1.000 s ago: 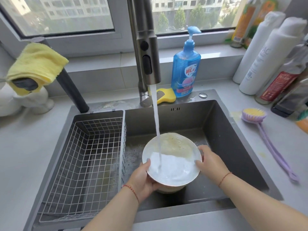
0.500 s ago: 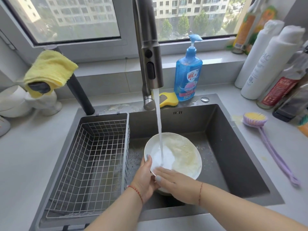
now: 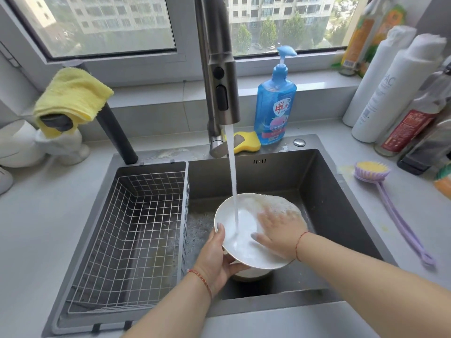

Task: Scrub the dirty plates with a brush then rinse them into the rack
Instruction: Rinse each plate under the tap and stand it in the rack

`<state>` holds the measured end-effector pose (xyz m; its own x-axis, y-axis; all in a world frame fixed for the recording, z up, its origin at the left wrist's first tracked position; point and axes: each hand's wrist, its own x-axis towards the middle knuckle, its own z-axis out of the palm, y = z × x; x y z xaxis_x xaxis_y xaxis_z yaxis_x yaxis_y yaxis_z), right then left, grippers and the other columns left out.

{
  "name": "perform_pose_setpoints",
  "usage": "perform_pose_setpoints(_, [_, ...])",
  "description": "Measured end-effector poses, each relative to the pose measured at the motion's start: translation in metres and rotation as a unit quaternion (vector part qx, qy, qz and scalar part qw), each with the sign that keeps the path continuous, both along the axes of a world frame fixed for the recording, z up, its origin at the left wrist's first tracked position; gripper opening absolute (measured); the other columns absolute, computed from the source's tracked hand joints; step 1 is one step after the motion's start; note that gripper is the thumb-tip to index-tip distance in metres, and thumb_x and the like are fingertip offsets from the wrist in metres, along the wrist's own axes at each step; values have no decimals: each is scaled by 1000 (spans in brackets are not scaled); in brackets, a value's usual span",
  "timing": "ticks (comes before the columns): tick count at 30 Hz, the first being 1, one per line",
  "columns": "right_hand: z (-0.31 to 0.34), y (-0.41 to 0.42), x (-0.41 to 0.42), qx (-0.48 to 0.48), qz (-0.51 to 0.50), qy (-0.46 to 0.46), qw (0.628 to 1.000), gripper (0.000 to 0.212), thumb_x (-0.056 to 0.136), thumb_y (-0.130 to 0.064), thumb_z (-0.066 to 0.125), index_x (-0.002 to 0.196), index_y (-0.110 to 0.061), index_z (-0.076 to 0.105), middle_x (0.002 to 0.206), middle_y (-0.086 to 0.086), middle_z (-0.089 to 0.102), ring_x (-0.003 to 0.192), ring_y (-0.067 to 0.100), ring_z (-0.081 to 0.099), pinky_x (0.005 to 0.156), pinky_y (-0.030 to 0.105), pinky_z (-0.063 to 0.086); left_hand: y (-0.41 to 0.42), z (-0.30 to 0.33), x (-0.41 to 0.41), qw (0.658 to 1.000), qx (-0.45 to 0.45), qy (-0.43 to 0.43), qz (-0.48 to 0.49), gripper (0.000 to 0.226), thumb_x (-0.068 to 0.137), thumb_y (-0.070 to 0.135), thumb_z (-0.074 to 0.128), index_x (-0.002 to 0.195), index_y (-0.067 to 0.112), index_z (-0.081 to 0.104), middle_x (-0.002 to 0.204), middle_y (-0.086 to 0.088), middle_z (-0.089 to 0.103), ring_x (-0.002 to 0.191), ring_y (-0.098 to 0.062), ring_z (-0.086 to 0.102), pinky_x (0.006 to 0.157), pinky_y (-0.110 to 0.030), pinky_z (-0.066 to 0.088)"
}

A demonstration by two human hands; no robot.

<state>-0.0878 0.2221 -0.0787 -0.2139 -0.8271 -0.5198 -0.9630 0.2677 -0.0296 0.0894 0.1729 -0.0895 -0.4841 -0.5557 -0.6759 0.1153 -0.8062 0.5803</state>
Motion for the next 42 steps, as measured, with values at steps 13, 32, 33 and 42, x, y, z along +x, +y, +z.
perform_pose_setpoints(13, [25, 9, 70, -38, 18, -353, 935, 59, 101, -50, 14, 153, -28, -3, 161, -11, -4, 144, 0, -11, 120, 33, -6, -3, 6, -3, 999, -27, -13, -32, 53, 98, 59, 36, 140, 28, 47, 118, -10, 71, 100, -27, 73, 70, -44, 60])
perform_pose_setpoints(32, [33, 36, 29, 50, 22, -137, 989, 107, 68, -81, -5, 153, -15, -2, 161, 10, -6, 148, 23, -10, 121, 36, -1, -16, 1, -7, 999, -32, -32, -21, 46, 101, 56, 36, 134, 29, 53, 111, -8, 74, 87, -29, 75, 61, -42, 59])
perform_pose_setpoints(33, [37, 36, 38, 49, 28, -166, 984, 101, 74, -78, -3, 153, -16, -2, 161, 8, -9, 147, 20, -13, 120, 35, -3, -17, 0, -7, 999, -29, -37, -18, 48, 99, 58, 38, 134, 28, 53, 111, -9, 74, 88, -29, 75, 63, -42, 60])
perform_pose_setpoints(42, [14, -9, 70, -28, 39, -358, 932, 50, 105, -39, 12, 151, -31, -4, 160, -14, -6, 140, -6, -14, 118, 32, -13, -17, -2, 3, 999, -20, -42, -21, 68, 92, 68, 34, 140, 22, 48, 114, -10, 73, 97, -26, 73, 68, -42, 59])
